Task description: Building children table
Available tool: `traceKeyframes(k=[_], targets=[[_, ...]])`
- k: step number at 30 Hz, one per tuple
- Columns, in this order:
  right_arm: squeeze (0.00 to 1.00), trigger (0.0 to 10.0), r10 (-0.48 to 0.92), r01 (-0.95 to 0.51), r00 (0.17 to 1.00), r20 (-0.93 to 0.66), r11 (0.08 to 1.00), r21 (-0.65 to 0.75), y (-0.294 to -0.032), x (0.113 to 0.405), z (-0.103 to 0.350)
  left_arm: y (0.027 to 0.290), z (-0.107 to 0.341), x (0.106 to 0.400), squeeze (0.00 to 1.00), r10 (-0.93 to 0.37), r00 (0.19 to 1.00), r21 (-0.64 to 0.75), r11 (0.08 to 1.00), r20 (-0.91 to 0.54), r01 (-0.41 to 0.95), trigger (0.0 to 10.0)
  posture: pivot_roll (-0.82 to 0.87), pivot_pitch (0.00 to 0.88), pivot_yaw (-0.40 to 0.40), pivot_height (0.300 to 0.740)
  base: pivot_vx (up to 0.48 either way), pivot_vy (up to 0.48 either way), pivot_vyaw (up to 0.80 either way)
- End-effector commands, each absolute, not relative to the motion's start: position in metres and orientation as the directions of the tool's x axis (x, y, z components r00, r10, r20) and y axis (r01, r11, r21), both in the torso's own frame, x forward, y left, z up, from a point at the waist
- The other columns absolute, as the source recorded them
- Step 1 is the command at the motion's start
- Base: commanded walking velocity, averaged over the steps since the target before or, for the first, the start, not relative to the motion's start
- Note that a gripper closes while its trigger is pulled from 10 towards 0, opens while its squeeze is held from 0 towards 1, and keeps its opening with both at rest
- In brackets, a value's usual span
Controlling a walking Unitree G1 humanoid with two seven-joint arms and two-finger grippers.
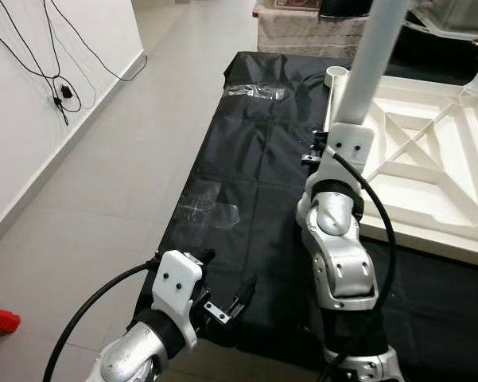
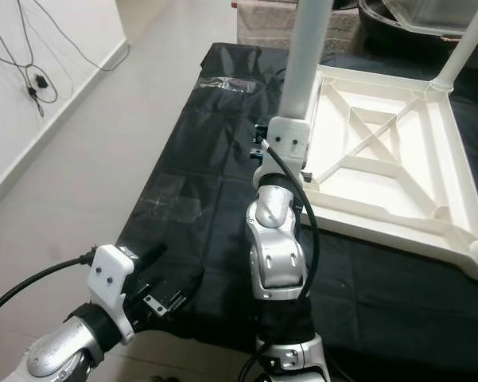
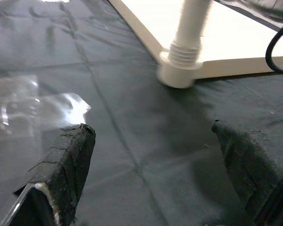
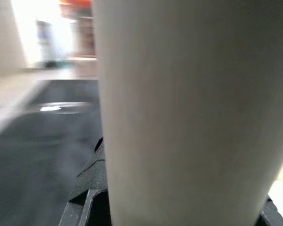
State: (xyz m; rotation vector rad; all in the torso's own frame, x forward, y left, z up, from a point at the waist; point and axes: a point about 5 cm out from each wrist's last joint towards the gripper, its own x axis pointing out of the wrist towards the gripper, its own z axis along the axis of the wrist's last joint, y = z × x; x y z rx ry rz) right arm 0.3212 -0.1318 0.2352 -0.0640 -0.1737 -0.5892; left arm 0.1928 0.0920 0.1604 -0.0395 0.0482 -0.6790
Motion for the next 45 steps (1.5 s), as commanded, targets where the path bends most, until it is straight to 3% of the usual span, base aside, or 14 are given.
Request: traceKeyframes(k=[1, 14, 28, 32, 34, 35, 39, 40, 41, 43, 45], targets=[[0.0, 10.0, -0.606, 0.617, 0.778, -0.165, 0.786, 0.023, -0.09, 0.307, 0.187, 0.09, 0.154, 0.191, 0.0, -0.638, 0.768, -0.062, 0.77, -0.054, 0.635, 10.0, 0.13, 0.129, -0.001, 0.74, 0.0, 0.0, 0.0], [0.0, 10.0, -0.558, 0.586, 0.801, -0.219, 0.804, 0.095, -0.088, 0.309, 0.183, 0.091, 0.149, 0.191, 0.0, -0.65, 0.757, -0.058, 0.76, -0.063, 0.648, 10.0, 0.12, 0.111, 0.009, 0.74, 0.0, 0.0, 0.0], [0.0, 10.0, -0.514, 0.592, 0.78, -0.357, 0.791, 0.153, -0.124, 0.317, 0.154, 0.092, 0.148, 0.189, 0.0, -0.661, 0.747, -0.042, 0.75, -0.066, 0.66, 10.0, 0.12, 0.112, 0.009, 0.74, 0.0, 0.0, 0.0], [0.0, 10.0, -0.464, 0.526, 0.827, -0.317, 0.837, 0.148, -0.128, 0.32, 0.153, 0.093, 0.148, 0.191, 0.0, -0.663, 0.746, -0.038, 0.749, -0.062, 0.662, 10.0, 0.11, 0.116, 0.009, 0.74, 0.0, 0.0, 0.0], [0.0, 10.0, -0.409, 0.475, 0.856, -0.315, 0.864, 0.168, -0.124, 0.32, 0.151, 0.093, 0.149, 0.191, 0.0, -0.663, 0.746, -0.035, 0.748, -0.061, 0.662, 10.0, 0.11, 0.117, 0.011, 0.74, 0.0, 0.0, 0.0], [0.0, 10.0, -0.306, 0.382, 0.88, -0.363, 0.91, 0.158, -0.117, 0.316, 0.136, 0.093, 0.149, 0.191, 0.0, -0.663, 0.746, -0.031, 0.749, -0.061, 0.662, 10.0, 0.12, 0.118, 0.009, 0.74, 0.0, 0.0, 0.0], [0.0, 10.0, -0.286, 0.364, 0.883, -0.373, 0.918, 0.158, -0.115, 0.315, 0.134, 0.094, 0.149, 0.191, 0.0, -0.662, 0.747, -0.03, 0.749, -0.062, 0.662, 10.0, 0.12, 0.118, 0.009, 0.74, 0.0, 0.0, 0.0], [0.0, 10.0, -0.185, 0.275, 0.896, -0.403, 0.945, 0.178, -0.106, 0.313, 0.129, 0.094, 0.149, 0.191, 0.0, -0.662, 0.747, -0.029, 0.749, -0.062, 0.662, 10.0, 0.12, 0.117, 0.007, 0.74, 0.0, 0.0, 0.0], [0.0, 10.0, -0.185, 0.275, 0.896, -0.403, 0.945, 0.178, -0.106, 0.313, 0.129, 0.094, 0.149, 0.191, 0.0, -0.662, 0.747, -0.029, 0.749, -0.062, 0.662, 10.0, 0.12, 0.117, 0.007, 0.74, 0.0, 0.0, 0.0], [0.0, 10.0, -0.002, 0.097, 0.895, -0.446, 0.977, 0.19, -0.089, 0.308, 0.121, 0.095, 0.149, 0.191, 0.0, -0.662, 0.747, -0.027, 0.75, -0.064, 0.661, 10.0, 0.12, 0.118, 0.008, 0.74, 0.0, 0.0, 0.0], [0.0, 10.0, 0.056, 0.037, 0.886, -0.461, 0.981, 0.19, -0.084, 0.306, 0.117, 0.095, 0.149, 0.191, 0.0, -0.661, 0.747, -0.027, 0.75, -0.064, 0.661, 10.0, 0.12, 0.118, 0.008, 0.74, 0.0, 0.0, 0.0]])
